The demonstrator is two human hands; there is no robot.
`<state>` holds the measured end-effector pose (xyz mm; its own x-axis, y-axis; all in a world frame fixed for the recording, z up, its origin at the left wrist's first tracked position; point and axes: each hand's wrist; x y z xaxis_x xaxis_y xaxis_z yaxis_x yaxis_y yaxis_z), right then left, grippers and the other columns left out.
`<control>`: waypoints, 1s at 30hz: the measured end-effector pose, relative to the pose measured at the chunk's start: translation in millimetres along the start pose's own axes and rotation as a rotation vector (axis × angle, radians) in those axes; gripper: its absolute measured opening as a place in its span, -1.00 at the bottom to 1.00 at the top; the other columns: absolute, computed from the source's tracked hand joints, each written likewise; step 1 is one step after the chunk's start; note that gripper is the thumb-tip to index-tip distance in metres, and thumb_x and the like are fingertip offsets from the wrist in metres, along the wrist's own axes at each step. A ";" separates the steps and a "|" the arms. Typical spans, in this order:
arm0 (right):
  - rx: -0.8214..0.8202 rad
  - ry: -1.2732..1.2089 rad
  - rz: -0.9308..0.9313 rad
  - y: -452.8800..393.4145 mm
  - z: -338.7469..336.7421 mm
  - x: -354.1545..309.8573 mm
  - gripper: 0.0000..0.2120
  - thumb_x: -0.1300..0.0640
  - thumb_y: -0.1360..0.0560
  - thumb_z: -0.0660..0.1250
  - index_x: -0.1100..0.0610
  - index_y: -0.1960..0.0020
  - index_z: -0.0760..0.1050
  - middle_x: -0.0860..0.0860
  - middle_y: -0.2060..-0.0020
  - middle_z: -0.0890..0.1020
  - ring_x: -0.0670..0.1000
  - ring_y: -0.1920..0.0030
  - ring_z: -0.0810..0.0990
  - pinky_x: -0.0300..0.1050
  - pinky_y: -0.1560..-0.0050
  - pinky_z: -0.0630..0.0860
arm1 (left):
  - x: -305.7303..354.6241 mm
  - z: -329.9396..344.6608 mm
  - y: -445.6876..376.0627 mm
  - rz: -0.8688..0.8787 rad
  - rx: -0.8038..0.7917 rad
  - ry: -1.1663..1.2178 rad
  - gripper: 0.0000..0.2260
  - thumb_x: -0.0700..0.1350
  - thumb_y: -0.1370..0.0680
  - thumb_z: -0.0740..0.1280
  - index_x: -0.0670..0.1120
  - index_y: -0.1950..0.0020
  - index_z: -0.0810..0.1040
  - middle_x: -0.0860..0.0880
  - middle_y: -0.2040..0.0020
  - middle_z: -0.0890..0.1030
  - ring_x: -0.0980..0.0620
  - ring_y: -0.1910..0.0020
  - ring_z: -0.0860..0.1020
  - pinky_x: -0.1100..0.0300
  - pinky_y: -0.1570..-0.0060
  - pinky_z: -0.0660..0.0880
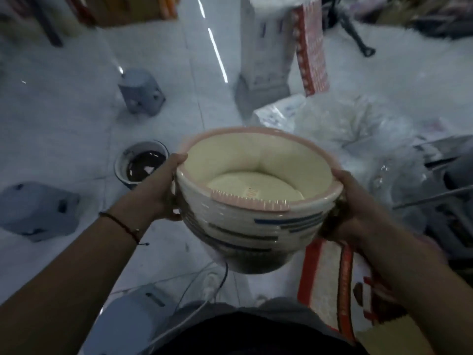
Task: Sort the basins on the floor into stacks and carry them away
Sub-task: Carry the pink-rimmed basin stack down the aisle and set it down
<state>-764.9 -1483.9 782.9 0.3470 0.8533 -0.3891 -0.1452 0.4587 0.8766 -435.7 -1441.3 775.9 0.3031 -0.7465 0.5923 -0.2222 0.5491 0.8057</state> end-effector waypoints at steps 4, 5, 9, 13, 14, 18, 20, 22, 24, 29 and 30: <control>0.001 0.166 -0.015 48.7 26.7 -17.3 -0.46 -0.29 -0.24 0.48 0.17 0.11 0.56 0.04 0.30 0.46 -0.09 0.08 0.46 -0.18 -0.21 0.44 | -13.0 -16.1 61.5 0.025 0.094 0.153 -0.57 0.32 -0.42 0.30 -0.05 0.05 0.52 -0.14 0.10 0.51 -0.14 0.09 0.44 -0.03 0.08 0.38; -0.024 0.230 -0.018 59.2 34.5 -17.9 -0.44 -0.29 -0.27 0.46 0.18 0.05 0.55 0.06 0.29 0.47 -0.04 0.10 0.48 -0.14 -0.08 0.50 | -18.1 -23.7 75.3 0.037 0.117 0.196 -0.55 0.32 -0.41 0.32 -0.05 0.02 0.52 -0.14 0.06 0.50 -0.15 0.08 0.44 -0.03 0.10 0.38; -0.112 0.465 -0.041 83.3 71.0 -4.5 -0.34 -0.31 -0.27 0.44 0.25 -0.04 0.48 0.14 0.19 0.51 0.13 0.19 0.50 -0.01 0.12 0.47 | -49.5 -64.8 127.3 0.083 0.256 0.387 -0.50 0.31 -0.34 0.39 -0.03 -0.07 0.51 -0.17 0.01 0.47 -0.18 0.05 0.44 -0.05 0.18 0.37; -0.241 0.649 0.053 102.8 118.5 28.2 -0.34 -0.29 -0.06 0.57 0.12 0.09 0.41 0.15 0.49 0.53 0.17 0.57 0.51 -0.03 0.40 0.52 | -94.9 -114.4 185.6 0.097 0.410 0.564 -0.44 0.32 -0.32 0.41 -0.03 -0.13 0.51 -0.16 0.07 0.46 -0.17 0.08 0.46 -0.02 0.18 0.40; -0.279 0.696 0.073 109.8 130.4 40.0 -0.33 -0.27 -0.05 0.58 0.13 0.12 0.38 0.17 0.53 0.52 0.17 0.60 0.50 -0.03 0.44 0.51 | -109.0 -127.6 200.8 0.106 0.433 0.612 -0.40 0.32 -0.32 0.42 -0.04 -0.18 0.51 -0.18 0.03 0.49 -0.18 0.04 0.48 -0.02 0.17 0.40; -0.337 0.884 0.040 154.4 180.5 103.8 -0.11 -0.18 -0.01 0.60 0.22 -0.20 0.43 0.18 0.07 0.49 0.20 0.16 0.52 0.04 0.13 0.53 | -168.1 -174.3 263.3 0.136 0.500 0.774 -0.40 0.31 -0.35 0.42 -0.03 -0.25 0.48 -0.23 -0.14 0.49 -0.20 -0.02 0.48 -0.01 0.18 0.40; -0.400 1.015 0.020 180.7 206.0 148.5 -0.04 -0.05 0.14 0.65 0.22 -0.20 0.47 0.14 0.03 0.44 0.15 0.10 0.45 -0.01 0.12 0.46 | -207.9 -202.9 297.0 0.146 0.547 0.863 -0.41 0.31 -0.35 0.42 -0.05 -0.20 0.48 -0.24 -0.16 0.48 -0.22 -0.05 0.47 -0.02 0.17 0.40; -0.470 1.145 0.013 208.3 229.0 197.9 -0.03 0.02 0.29 0.65 0.25 -0.10 0.51 0.17 0.01 0.46 0.16 0.06 0.44 0.01 0.06 0.46 | -252.1 -232.8 329.3 0.162 0.580 0.949 -0.42 0.31 -0.35 0.42 -0.06 -0.16 0.47 -0.25 -0.18 0.48 -0.24 -0.08 0.48 -0.04 0.16 0.42; -0.559 1.197 0.039 240.6 248.1 257.0 -0.22 -0.01 0.22 0.58 0.31 0.09 0.50 0.18 0.05 0.52 0.18 0.03 0.47 0.02 -0.12 0.45 | -302.8 -264.4 359.7 0.167 0.619 1.045 -0.40 0.31 -0.33 0.44 -0.06 -0.18 0.47 -0.26 -0.19 0.47 -0.24 -0.08 0.48 -0.04 0.18 0.43; -0.596 1.353 0.125 271.9 289.6 411.2 -0.07 -0.10 0.11 0.63 0.36 -0.14 0.51 0.22 -0.05 0.59 0.19 -0.05 0.54 0.03 -0.04 0.49 | -428.7 -338.3 447.6 0.187 0.755 1.165 -0.33 0.33 -0.25 0.48 -0.06 -0.20 0.50 -0.22 -0.19 0.47 -0.22 -0.09 0.47 -0.03 0.17 0.45; -0.587 1.393 0.134 274.7 297.8 442.1 0.01 -0.12 0.10 0.65 0.30 -0.24 0.46 0.20 -0.12 0.53 0.19 -0.10 0.51 0.08 -0.09 0.47 | -453.2 -349.8 465.3 0.190 0.785 1.179 -0.34 0.32 -0.24 0.49 -0.05 -0.17 0.51 -0.21 -0.19 0.47 -0.22 -0.10 0.47 -0.03 0.14 0.47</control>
<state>-375.5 -1054.4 936.0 -0.7754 0.2878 -0.5621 -0.5577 0.1054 0.8233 -352.3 -716.0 882.1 0.7046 0.2702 0.6562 -0.6743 -0.0333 0.7377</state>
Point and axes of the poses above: each hand's wrist, its own y-axis away from the middle knuckle, its own z-axis out of the palm, x = y × z
